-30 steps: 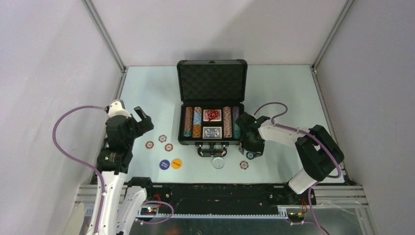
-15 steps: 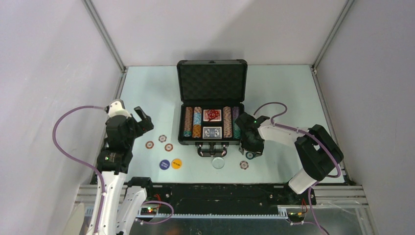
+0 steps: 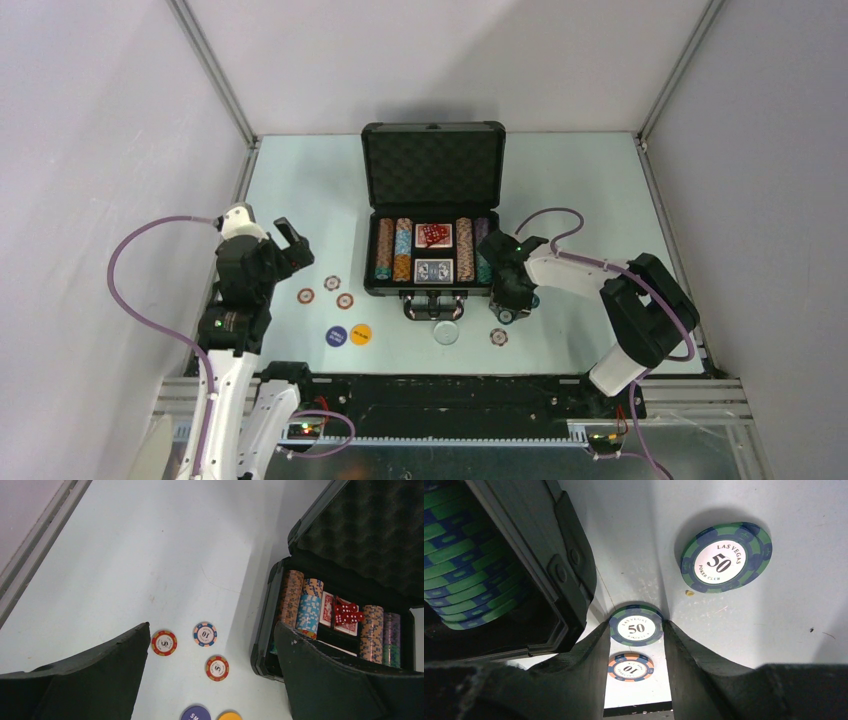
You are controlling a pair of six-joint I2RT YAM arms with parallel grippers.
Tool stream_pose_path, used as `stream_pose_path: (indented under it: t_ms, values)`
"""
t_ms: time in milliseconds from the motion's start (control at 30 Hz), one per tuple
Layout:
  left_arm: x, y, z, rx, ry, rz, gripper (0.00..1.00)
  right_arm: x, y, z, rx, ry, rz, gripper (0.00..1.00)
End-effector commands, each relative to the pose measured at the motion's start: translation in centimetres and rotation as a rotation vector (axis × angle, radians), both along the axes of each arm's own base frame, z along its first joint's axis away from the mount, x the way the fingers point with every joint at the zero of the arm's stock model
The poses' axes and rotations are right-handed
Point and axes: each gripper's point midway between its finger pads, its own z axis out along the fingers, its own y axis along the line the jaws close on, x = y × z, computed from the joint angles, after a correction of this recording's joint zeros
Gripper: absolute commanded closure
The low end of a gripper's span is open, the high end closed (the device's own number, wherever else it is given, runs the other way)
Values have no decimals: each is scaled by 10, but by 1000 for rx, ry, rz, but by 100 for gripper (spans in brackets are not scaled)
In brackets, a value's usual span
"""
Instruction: Pack up texas hold em set
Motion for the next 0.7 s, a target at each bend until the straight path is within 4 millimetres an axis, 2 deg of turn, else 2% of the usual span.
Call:
stream_pose_path:
  t_ms: [0,433,667]
  values:
    - [2,4,4,23,-21,2,2,-18,-38,-31,-178,52,-5,55]
    - [2,3,4,23,-20,1,2,0,-36,-4,-121,-38,-22,56]
    - [2,4,4,24,-19,2,2,10,-38,3,-111,-56,-31,55]
